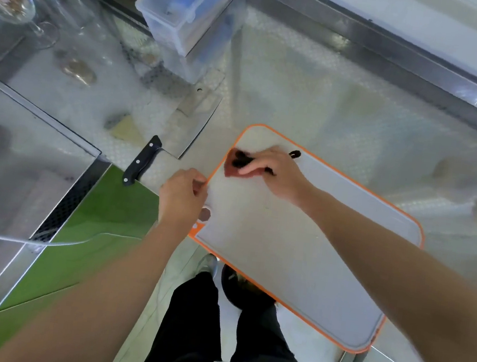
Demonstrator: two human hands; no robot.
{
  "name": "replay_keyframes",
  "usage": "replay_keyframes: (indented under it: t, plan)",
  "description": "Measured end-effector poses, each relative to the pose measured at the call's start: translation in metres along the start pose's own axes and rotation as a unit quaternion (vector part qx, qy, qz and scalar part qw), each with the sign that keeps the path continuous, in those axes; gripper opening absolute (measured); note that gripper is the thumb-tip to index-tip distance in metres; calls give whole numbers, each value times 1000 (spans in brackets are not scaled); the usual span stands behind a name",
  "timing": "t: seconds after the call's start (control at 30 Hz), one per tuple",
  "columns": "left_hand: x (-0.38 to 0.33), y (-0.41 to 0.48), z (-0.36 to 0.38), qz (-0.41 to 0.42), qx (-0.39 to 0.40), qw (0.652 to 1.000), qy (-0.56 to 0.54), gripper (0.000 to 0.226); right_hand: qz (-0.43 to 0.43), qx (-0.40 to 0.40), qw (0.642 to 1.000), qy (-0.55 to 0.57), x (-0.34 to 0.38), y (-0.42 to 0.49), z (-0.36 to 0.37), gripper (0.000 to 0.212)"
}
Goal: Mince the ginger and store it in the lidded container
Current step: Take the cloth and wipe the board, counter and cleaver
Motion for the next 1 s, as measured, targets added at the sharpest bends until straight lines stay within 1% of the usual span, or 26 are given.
replay_keyframes:
  t: [0.07,0.1,0.13,0.2,0.23,0.27,0.33,0.4,0.43,0.47,0.5,0.53,0.57,0.6,0.63,0.7,0.73,0.8,0.83,0.87,0.9,0.93,0.97,1.0]
  plan:
    - [3,-3,-2,-7,-1,1000,-8,18,-3,140,990,-13,8,-11,5,51]
    - [5,-5,-2,-8,-2,1000,-5,18,0,180,984,-13,10,-11,3,53]
    - [6,-5,-3,-10,-3,1000,0,18,6,164,986,-1,13,-4,-2,53]
    - [10,-7,-5,-25,-10,1000,10,17,-35,66,997,27,23,12,-7,53]
    - [12,-9,-6,-34,-13,999,12,16,-59,46,997,24,29,16,-1,52]
    - [13,-11,-6,-38,-16,999,11,16,-69,47,996,11,35,14,11,52]
    - [15,-15,-8,-42,-18,999,1,15,-73,85,994,-2,39,-1,30,49]
    - [16,-16,-10,-45,-14,999,-6,17,-79,178,980,-29,36,-16,30,45]
    - [16,-16,-11,-48,-9,999,-9,19,-67,232,969,-58,30,-19,27,47]
    - [15,-16,-12,-51,-4,999,-13,20,-46,263,961,-70,26,-17,23,50]
    - [15,-16,-13,-55,-1,998,-18,21,-32,254,965,-62,25,-12,19,52]
    - [14,-17,-14,-57,3,998,-21,21,-32,216,975,-41,29,-5,17,52]
    - [14,-18,-14,-56,6,998,-25,20,-55,172,983,-27,38,1,18,51]
    - [14,-20,-14,-54,8,998,-31,18,-89,150,985,-17,47,3,25,49]
    - [14,-21,-14,-51,10,998,-40,18,-116,151,982,-12,53,0,34,47]
    - [15,-22,-14,-46,12,997,-53,22,-124,194,973,-10,53,-12,44,44]
    - [15,-22,-15,-43,12,998,-48,25,-108,228,967,-20,46,-19,43,44]
    - [15,-23,-14,-38,17,999,-30,29,-61,306,947,-79,25,-26,34,45]
    - [15,-23,-14,-36,18,999,-25,30,-37,327,939,-96,17,-26,29,47]
    - [14,-24,-14,-34,17,999,-23,30,-13,316,944,-89,16,-21,24,50]
    - [14,-24,-14,-32,15,999,-23,29,-9,276,959,-68,23,-15,22,53]
    - [14,-25,-14,-31,12,999,-26,28,-34,227,972,-49,34,-9,23,54]
    - [15,-26,-13,-32,11,999,-26,27,-72,203,976,-35,46,-7,29,53]
    - [15,-26,-12,-33,12,999,-24,27,-105,204,973,-28,53,-10,37,51]
Point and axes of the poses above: each hand's wrist, its own y-axis towards the middle knuckle, its own z-axis out of the palm, x = y × z, the point moved 4 cm from there along y, towards the middle knuckle, and after that the axes turned 2 degrees about -x, right-handed, at the moved point
